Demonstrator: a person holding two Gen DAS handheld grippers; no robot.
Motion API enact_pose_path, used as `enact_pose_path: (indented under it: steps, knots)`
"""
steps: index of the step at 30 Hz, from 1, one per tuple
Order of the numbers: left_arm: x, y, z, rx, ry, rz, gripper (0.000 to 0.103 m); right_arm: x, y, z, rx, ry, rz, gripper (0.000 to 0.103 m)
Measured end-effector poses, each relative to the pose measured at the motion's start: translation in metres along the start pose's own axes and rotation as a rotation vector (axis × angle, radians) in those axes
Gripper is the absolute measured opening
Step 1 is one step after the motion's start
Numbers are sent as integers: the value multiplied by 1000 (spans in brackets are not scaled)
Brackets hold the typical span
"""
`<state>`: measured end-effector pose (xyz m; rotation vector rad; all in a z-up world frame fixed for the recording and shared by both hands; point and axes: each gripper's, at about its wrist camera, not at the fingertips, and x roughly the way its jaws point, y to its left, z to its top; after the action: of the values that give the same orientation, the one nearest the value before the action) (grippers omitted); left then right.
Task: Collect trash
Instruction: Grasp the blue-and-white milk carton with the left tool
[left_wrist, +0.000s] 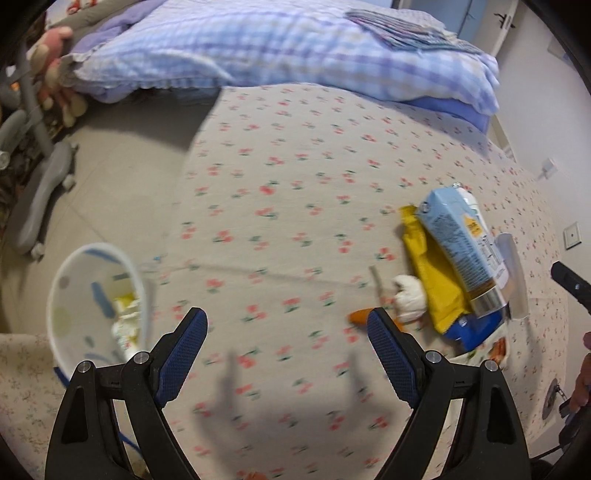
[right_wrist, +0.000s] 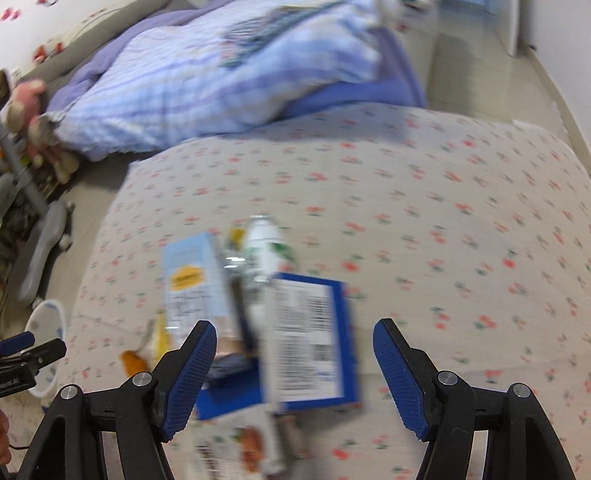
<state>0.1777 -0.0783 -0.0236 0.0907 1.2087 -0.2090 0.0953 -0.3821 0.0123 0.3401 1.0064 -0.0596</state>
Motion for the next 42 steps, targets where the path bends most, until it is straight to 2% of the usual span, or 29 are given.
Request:
enact_pose_path:
  steps: [5,12,14,16,17,19,20,22,24,27,29,30,31,36,40,42]
  knots:
    - [13,-18,9,4,25,-37,90,15,-28,-3,69,62,11,75]
    - [16,-34,20,6,9,-41,90,48,-29,-11,147,187,157,74]
    - [16,-37,21,7,12,-51,90,56,-26,-13,150,206,185,69]
    - [15,-39,22,6,13,-59,90,60,-23,-15,155,225,227,55]
    - [15,-41,22,4,15,-65,90,60,-23,-15,156,225,229,53]
    - [13,-45,23,4,15,-83,90,56,-24,-14,148,218,220,40]
    - [11,-49,23,1,14,-92,90,52,-25,-13,150,212,216,37]
    - [8,-55,25,-4,8,-108,90,39,-29,-11,126,191,149,15]
    - [6,-63,27,-10,4,-117,90,31,-33,-12,105,171,104,14]
    - [5,-79,28,-8,7,-115,90,24,-45,-17,124,172,100,17]
    - [5,-92,30,-10,18,-119,90,22,-51,-19,137,182,101,29]
    - [7,-96,32,-11,27,-121,90,20,-53,-20,140,181,91,44]
    - [8,-101,34,-19,36,-124,90,17,-54,-20,135,175,73,52]
    - [14,-127,44,-44,58,-123,87,13,-53,-17,117,162,42,56]
    - [26,-145,52,-39,90,-82,86,11,-60,-18,133,167,30,58]
    - [35,-149,53,-52,125,-76,80,10,-65,-18,143,164,23,58]
